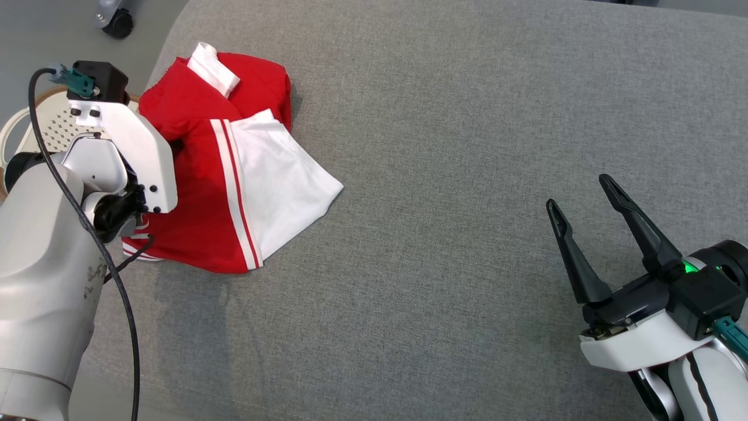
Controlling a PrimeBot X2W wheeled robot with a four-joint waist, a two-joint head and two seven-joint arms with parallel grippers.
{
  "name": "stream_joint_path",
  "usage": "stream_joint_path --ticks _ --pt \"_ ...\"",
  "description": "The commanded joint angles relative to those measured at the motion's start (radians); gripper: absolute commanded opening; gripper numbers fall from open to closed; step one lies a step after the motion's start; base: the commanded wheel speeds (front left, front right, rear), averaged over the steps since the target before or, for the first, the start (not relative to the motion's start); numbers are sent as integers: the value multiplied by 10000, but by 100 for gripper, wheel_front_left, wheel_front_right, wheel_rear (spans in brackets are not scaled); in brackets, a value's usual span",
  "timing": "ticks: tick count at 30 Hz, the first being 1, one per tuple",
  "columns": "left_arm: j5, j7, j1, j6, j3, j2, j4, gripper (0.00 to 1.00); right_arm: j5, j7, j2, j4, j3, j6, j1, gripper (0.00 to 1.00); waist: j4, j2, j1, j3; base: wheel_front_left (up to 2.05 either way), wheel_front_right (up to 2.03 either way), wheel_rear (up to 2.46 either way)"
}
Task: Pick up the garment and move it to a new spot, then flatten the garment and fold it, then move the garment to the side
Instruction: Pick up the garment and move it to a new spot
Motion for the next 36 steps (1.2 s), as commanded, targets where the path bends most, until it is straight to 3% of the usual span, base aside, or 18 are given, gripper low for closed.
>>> stream_joint_path --ticks 1,21,27,36 --pt "-93 -78 -155 10 59 -9 58 0 55 -89 -16 26 -41 -3 -107 100 -5 0 -1 -21 0 0 0" --pt "-637 -3069 397 -32 702 -41 -466 0 -1 -182 659 733 -367 -3 273 100 299 0 -1 -1773 0 0 0" --pt "-848 -4155 685 -47 906 -38 -1285 0 -39 -191 972 933 -474 -3 492 100 300 0 -1 -2400 0 0 0" --pt "-1653 -5936 1629 -66 1089 -518 -3629 0 -144 -185 1255 932 -830 -3 811 100 12 0 -1 -3083 0 0 0"
